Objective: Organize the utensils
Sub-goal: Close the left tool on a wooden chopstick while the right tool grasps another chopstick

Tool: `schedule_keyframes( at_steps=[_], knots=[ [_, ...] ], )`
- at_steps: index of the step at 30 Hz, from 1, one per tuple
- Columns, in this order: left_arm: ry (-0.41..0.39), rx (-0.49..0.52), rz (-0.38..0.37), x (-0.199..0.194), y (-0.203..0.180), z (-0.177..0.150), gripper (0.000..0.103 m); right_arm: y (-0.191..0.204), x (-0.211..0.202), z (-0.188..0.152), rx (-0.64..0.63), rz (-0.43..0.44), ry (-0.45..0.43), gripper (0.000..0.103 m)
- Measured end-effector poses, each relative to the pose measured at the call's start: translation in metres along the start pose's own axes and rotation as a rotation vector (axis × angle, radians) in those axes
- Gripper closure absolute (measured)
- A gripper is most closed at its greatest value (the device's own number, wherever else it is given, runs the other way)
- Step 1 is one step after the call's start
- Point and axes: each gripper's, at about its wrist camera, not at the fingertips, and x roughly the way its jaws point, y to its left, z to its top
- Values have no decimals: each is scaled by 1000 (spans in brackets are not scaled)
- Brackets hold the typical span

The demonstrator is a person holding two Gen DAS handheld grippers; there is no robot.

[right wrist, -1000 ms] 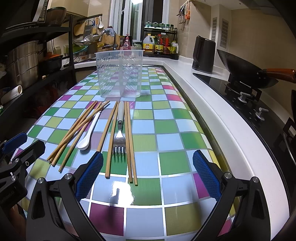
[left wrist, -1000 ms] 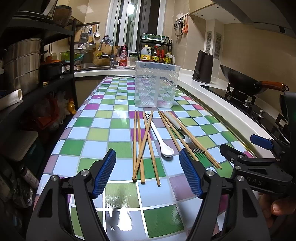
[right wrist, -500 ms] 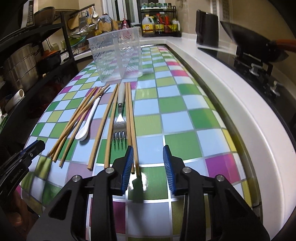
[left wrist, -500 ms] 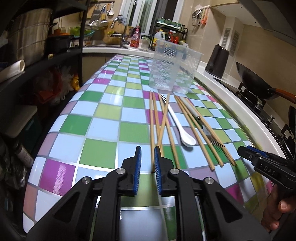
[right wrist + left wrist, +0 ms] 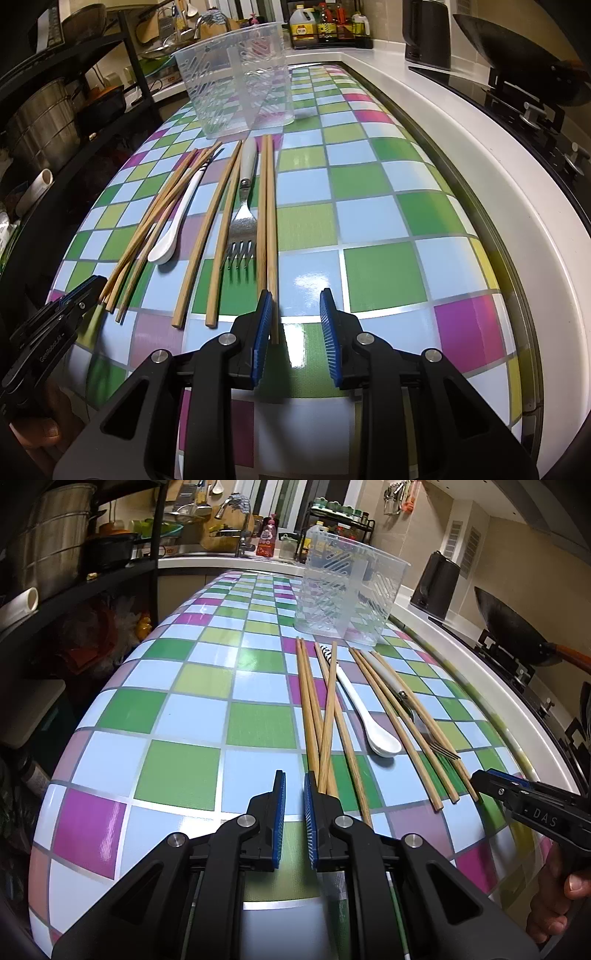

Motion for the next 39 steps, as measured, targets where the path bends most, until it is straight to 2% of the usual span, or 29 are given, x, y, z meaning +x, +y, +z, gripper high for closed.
schedule_keyframes(
  at_steps=[11,14,17,21,29,34,39],
  knots=[
    [1,30,-14,-2,-11,-3,92,7,0,-1,-43,4,5,73],
    [-1,31,-14,-2,-11,-3,92,6,0,-1,-37,5,5,76],
    [4,36,-5,-1,-13,-3,92,6,0,0,-42,-8,3,83],
    [-4,15,-29,-3,-12,-2,92,3,0,0,-29,1,4,84],
    [6,45,-42,0,-24,-4,92,6,0,-1,-41,-3,2,84],
    [8,77,14,-2,-27,-4,91,6,0,-2,-46,-10,-6,84],
    [2,94,56,-5,-26,-6,91,3,0,-2,-18,-7,-2,89]
  ],
)
